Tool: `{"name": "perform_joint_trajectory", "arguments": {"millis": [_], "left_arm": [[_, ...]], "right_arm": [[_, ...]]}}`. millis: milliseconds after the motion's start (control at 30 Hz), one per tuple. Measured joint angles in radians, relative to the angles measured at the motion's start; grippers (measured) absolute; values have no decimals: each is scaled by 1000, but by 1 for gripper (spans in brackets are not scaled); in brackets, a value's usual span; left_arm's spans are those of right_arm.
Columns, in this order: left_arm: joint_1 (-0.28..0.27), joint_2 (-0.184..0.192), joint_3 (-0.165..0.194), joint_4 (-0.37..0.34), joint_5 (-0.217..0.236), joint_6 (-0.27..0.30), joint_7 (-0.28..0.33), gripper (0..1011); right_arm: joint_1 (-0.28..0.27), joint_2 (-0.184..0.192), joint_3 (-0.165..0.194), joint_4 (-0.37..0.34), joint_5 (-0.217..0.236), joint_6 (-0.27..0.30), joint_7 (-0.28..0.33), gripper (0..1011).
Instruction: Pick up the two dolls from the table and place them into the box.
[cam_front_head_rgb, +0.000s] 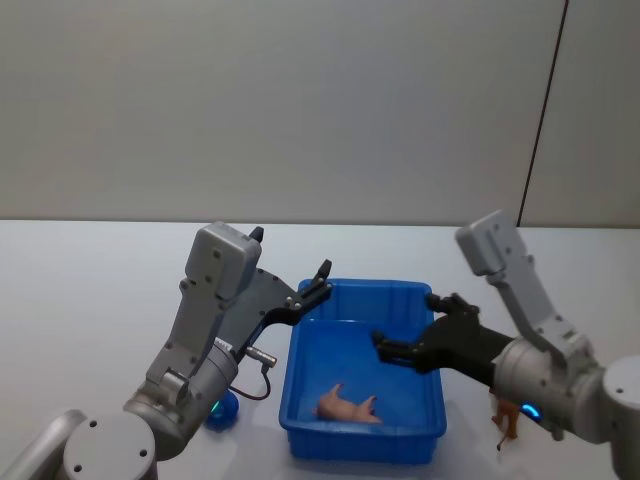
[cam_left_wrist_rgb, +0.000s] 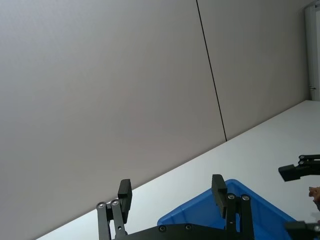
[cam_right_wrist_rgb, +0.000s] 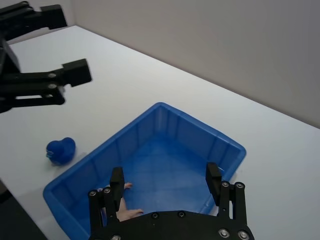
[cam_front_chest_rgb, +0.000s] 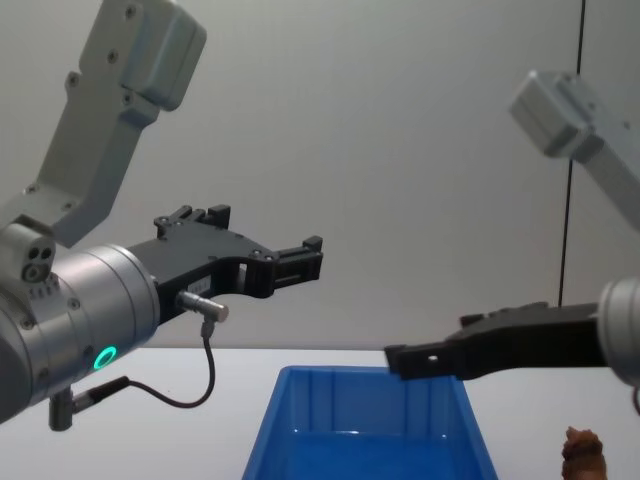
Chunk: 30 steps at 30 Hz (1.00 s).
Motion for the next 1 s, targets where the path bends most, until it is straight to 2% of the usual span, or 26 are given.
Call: {"name": "perform_joint_trajectory", "arguments": {"millis": [300, 600, 1000], "left_arm": [[0, 0, 0, 0, 0, 0, 0, 1002], [0, 0, 0, 0, 0, 0, 0, 1002], [0, 0, 0, 0, 0, 0, 0, 1002]], "right_arm": [[-34, 41, 36, -10, 36, -15, -57, 1001], [-66, 76, 63, 2, 61, -7, -96, 1001], [-84, 94, 77, 52, 66, 11, -123, 1001]]}}
